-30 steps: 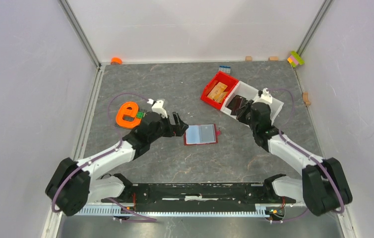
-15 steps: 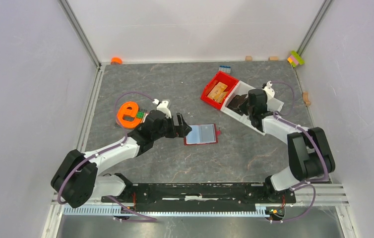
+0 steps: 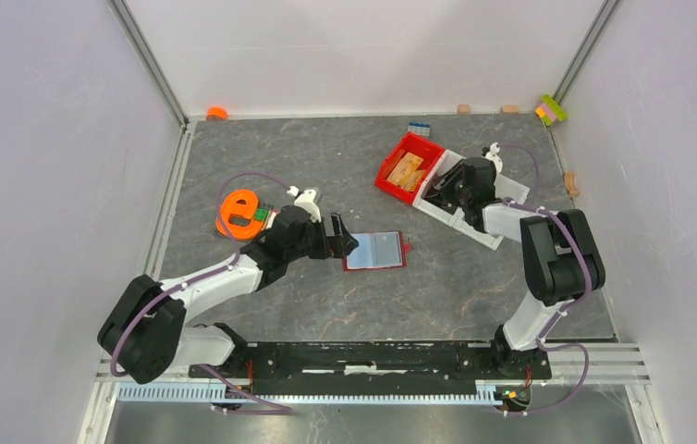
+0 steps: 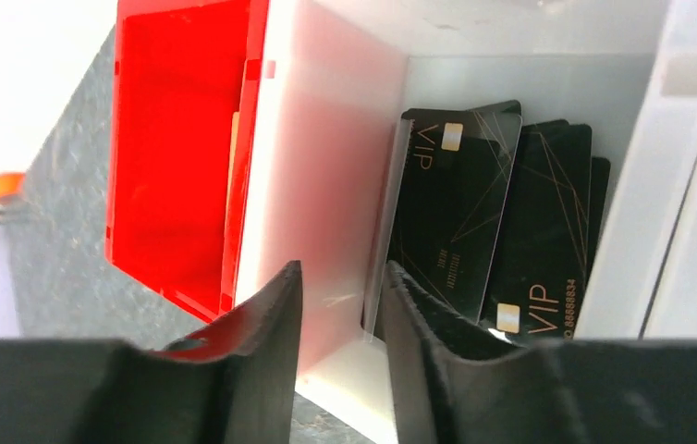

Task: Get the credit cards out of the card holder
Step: Place the credit card in the storage box.

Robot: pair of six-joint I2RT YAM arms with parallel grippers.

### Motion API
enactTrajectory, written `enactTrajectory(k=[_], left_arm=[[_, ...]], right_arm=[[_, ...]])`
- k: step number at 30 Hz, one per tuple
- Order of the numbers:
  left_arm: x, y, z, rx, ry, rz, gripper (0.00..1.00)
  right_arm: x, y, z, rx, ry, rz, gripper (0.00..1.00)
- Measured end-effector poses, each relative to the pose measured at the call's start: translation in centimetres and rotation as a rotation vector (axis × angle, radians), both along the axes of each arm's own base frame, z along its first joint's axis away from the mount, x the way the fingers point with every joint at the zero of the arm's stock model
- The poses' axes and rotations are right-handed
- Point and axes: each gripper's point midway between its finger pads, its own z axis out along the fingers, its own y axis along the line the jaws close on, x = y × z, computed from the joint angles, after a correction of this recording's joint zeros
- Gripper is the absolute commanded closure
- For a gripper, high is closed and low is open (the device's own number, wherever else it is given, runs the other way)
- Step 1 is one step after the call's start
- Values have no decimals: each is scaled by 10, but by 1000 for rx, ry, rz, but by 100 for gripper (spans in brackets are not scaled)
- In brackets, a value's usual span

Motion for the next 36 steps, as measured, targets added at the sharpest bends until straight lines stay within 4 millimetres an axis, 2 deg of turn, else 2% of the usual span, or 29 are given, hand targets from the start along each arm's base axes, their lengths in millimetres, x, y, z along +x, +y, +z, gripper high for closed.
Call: enactTrajectory(k=[2,8,9,13,16,18,20,25,31,33,36], left_arm=[[0,0,0,-1,0,0,0],[1,-1,1,-3,-2,0,0],[1,-1,1,-3,-2,0,0],[0,-1,2,-5,-1,-4,0],[-1,-4,2,-13,7,-14,0],[0,-5,1,-12,13,-18,0],[1,-7,-2,-9,22,-21,1],[2,-14,-13,5,65,-43,5],[4,-29,-28,12,140,-97,9],[4,-33,-34,15,164,-111,12],[2,-38,-47,26,213,-135,12]], right_arm=[[1,-1,4,-19,-14,9,37],[-2,-9,51,-43,-112,-6,35],[-4,-9,59,-44,-128,-4,31],[-23,-8,82,-50,-185,28,29],[-42,0,88,-63,-209,91,28],[-56,12,84,-66,-214,155,28],[-75,28,71,-60,-217,245,28],[-126,66,20,-61,-109,467,28],[-154,97,1,-176,-85,632,29],[-155,94,-6,-217,-65,633,30],[-153,88,-19,-277,-16,619,35]])
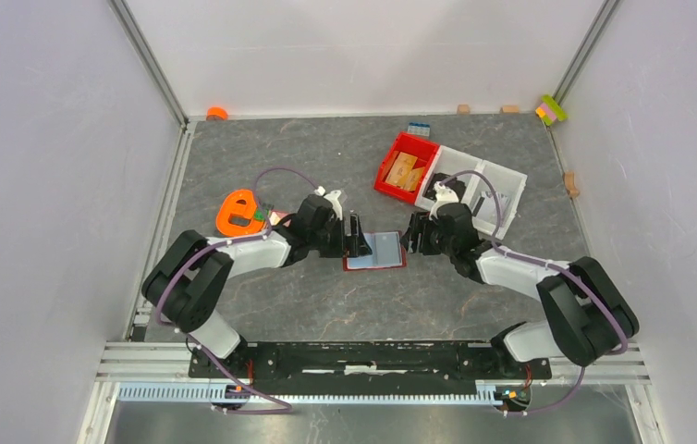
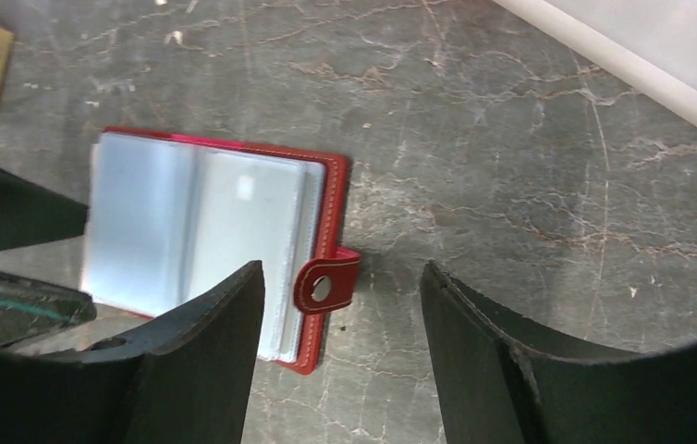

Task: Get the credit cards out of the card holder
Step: Place the credit card in the storage box, then remove the credit card from the card holder.

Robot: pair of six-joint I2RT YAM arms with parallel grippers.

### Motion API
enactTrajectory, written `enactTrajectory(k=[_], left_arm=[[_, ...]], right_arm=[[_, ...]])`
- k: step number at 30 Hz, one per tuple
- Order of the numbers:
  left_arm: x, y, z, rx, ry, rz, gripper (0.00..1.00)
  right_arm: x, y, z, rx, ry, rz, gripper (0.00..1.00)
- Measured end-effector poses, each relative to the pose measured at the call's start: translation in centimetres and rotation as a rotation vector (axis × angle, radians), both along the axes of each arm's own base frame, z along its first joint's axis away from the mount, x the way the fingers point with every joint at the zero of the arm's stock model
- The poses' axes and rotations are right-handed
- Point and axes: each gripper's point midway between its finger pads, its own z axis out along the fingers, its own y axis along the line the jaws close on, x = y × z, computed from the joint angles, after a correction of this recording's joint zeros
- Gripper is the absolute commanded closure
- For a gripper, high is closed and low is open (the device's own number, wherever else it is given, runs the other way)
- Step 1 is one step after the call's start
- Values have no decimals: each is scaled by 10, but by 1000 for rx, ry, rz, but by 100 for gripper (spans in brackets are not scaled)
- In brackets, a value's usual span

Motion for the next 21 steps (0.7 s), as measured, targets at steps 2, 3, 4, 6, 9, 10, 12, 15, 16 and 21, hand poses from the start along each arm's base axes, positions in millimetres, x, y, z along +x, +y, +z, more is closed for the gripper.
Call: enactTrajectory(k=[2,3,4,6,9,10,12,15,16,21], left_arm=[[-2,-1,-4,4,21,-10,13],[-2,-2,-5,3,25,-13,13],[-2,-4,-4,-2,26,-18,13],[-2,-5,-3,-9,27,-25,16],[-2,-6,-1,-12,27,-29,19],[-2,-6,-2,-11,27,-28,20],[-2,-4,-3,1,31,-21,20],[-2,3,-7,43,28,-6,23],[-2,5,-7,64,17,2,23],[-4,9,-1,191,-59,5,19]], right_arm=[[1,-2,-6,-35,14,-5,41],[1,-3,-10,-53,20,-6,44],[1,-3,-13,-67,27,-2,47],[1,-1,-19,-89,44,13,56],[1,5,-24,-102,60,37,70],[1,6,-24,-103,60,45,76],[-1,9,-24,-97,61,64,87],[-4,14,-20,-75,60,83,98],[-5,15,-19,-63,57,87,100],[-14,21,-4,9,17,116,100]])
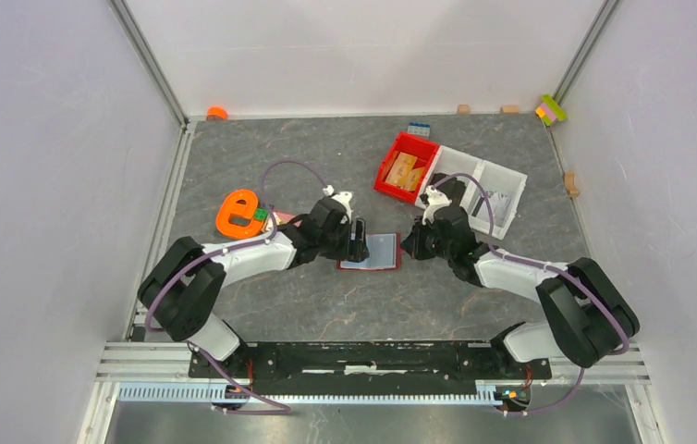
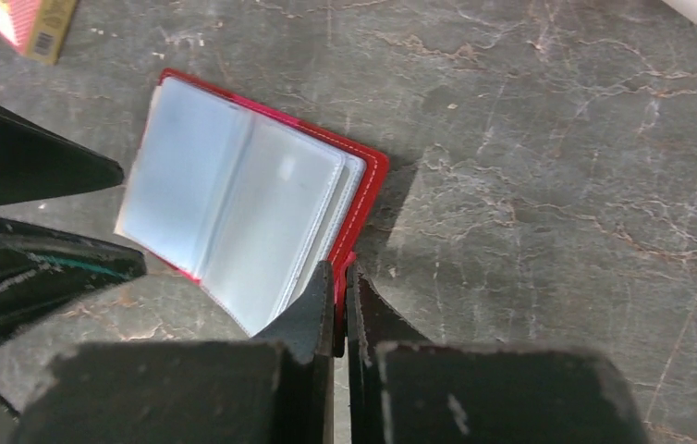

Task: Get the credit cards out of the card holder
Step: Remove the credit card from the card holder.

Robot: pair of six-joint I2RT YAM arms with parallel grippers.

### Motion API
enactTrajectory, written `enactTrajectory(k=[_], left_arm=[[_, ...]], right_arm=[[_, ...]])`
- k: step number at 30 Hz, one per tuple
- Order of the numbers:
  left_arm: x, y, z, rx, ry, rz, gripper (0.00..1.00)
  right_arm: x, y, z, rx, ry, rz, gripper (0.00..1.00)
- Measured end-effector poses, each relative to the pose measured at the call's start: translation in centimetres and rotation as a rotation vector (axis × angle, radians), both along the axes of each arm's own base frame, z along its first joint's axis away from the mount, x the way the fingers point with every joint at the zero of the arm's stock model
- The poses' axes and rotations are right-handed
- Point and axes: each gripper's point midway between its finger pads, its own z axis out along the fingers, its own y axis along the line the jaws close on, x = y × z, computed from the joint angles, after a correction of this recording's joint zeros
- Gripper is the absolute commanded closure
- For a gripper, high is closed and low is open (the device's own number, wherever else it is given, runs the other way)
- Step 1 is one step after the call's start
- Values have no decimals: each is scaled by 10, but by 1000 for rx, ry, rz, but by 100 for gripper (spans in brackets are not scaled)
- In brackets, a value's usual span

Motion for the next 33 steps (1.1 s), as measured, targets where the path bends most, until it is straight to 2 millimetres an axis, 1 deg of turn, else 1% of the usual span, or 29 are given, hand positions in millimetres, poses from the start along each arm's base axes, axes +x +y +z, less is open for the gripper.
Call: enactTrajectory(k=[5,7,12,14,18,21,25,28,30,32,33], left_arm=[[-7,-12,10,67,-78,-57,4],[-11,-16,12,77,-83,-82,0],[-7,-21,8,93,-79,-104,0],[-6,-23,1,110,-64,-111,0],[-9,-26,-11,130,-24,-140,0],[-10,-31,-11,120,-16,-161,1],[-8,-37,-12,118,-4,-177,11],[-4,-41,-15,128,4,-183,15],[-2,-43,-16,140,13,-182,20],[1,-45,-18,153,22,-179,28],[2,-45,-18,159,25,-178,39]], right_arm=[[-6,7,4,56,-7,32,100],[-8,10,5,72,-8,43,100],[-9,16,9,95,-16,63,100],[-10,17,10,103,-17,72,100],[-10,19,11,109,-20,78,100],[-10,19,12,111,-21,80,100],[-10,20,12,113,-23,82,100],[-10,20,12,114,-23,83,100],[-11,20,12,113,-23,84,100],[-11,20,12,113,-23,85,100],[-11,21,12,113,-22,85,100]])
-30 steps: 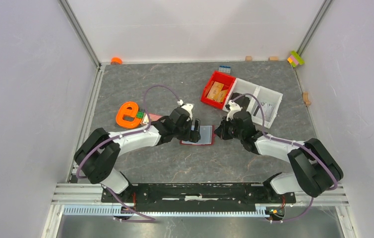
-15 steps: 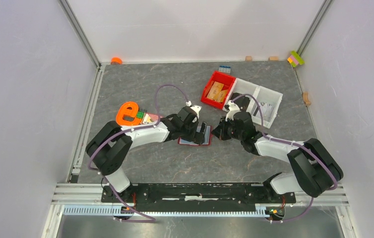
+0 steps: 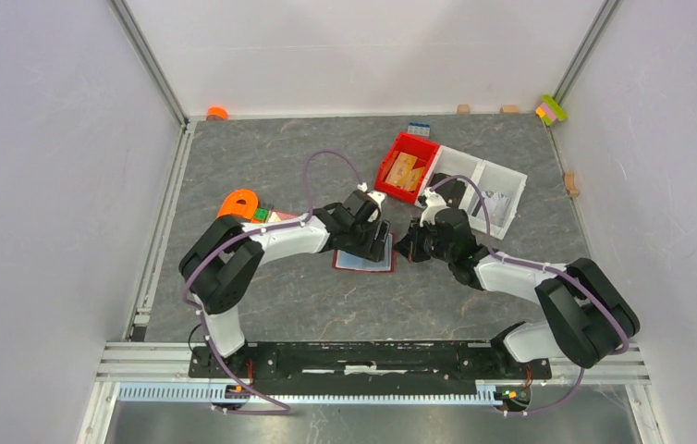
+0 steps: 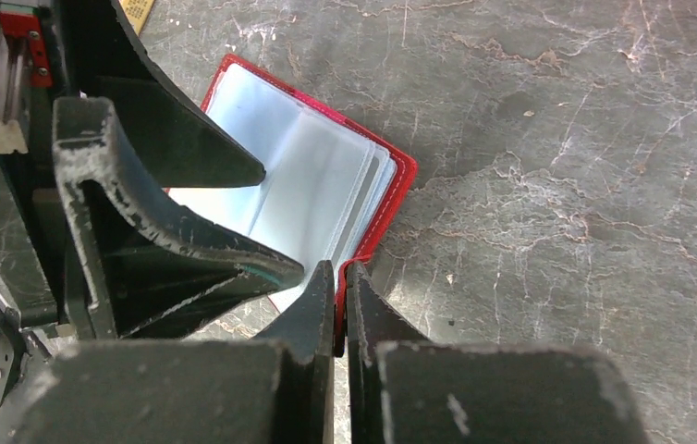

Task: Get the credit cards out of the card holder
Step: Remove the credit card from the card holder.

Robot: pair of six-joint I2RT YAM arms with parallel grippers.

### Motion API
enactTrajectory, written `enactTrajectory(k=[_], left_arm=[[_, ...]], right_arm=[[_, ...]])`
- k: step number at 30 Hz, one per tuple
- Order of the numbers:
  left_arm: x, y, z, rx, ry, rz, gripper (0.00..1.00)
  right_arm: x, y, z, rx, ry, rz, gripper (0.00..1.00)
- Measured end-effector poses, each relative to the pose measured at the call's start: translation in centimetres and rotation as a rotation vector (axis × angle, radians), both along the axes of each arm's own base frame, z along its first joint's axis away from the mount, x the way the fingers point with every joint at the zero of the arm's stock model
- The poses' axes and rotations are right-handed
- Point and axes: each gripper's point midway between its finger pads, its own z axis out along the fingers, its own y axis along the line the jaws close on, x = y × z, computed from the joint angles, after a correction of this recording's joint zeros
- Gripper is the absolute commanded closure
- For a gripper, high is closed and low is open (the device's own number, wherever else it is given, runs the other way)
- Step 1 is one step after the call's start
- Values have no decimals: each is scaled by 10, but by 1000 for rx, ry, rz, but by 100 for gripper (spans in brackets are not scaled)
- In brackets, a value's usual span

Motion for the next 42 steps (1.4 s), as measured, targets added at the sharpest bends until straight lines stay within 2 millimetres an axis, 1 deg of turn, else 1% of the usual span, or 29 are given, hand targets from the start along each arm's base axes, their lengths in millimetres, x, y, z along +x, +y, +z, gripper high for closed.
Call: enactTrajectory(k=[2,3,4,7,10,14,17,21,25,28,32,36,39,41,42], left_arm=[[2,1,-1,9,5,6,54],[3,2,-3,16,8,10,59],[5,4,-5,20,12,17,63],[9,9,-6,16,31,31,67],[10,12,-7,-1,48,35,67],[8,17,-6,-26,51,37,63],[4,25,-5,-73,82,52,60],[7,45,-2,-135,115,116,54],[10,68,8,-151,85,189,51],[11,74,16,-142,49,210,48],[13,75,22,-132,12,217,39],[2,65,39,-169,-45,172,23],[-4,56,52,-210,-84,138,19],[-3,54,54,-215,-94,135,18],[-2,54,52,-207,-89,139,18]], right_arm=[[0,0,-1,-2,1,0,100],[-1,-1,-1,-5,2,-2,100],[-1,-2,-2,-9,5,-4,100],[-1,-3,-4,-14,7,-8,100],[-1,-3,-2,-13,4,-9,100],[-1,-4,-3,-17,4,-12,100],[0,-8,-7,-43,10,-28,100],[-1,-13,-10,-72,13,-43,100],[0,-16,-9,-85,5,-55,100],[0,-18,-11,-93,7,-58,100],[0,-18,-10,-92,7,-57,100],[0,-17,-10,-90,8,-54,100],[-1,-17,-10,-88,8,-51,100],[-1,-17,-10,-88,9,-50,100],[-1,-16,-10,-87,9,-50,100]])
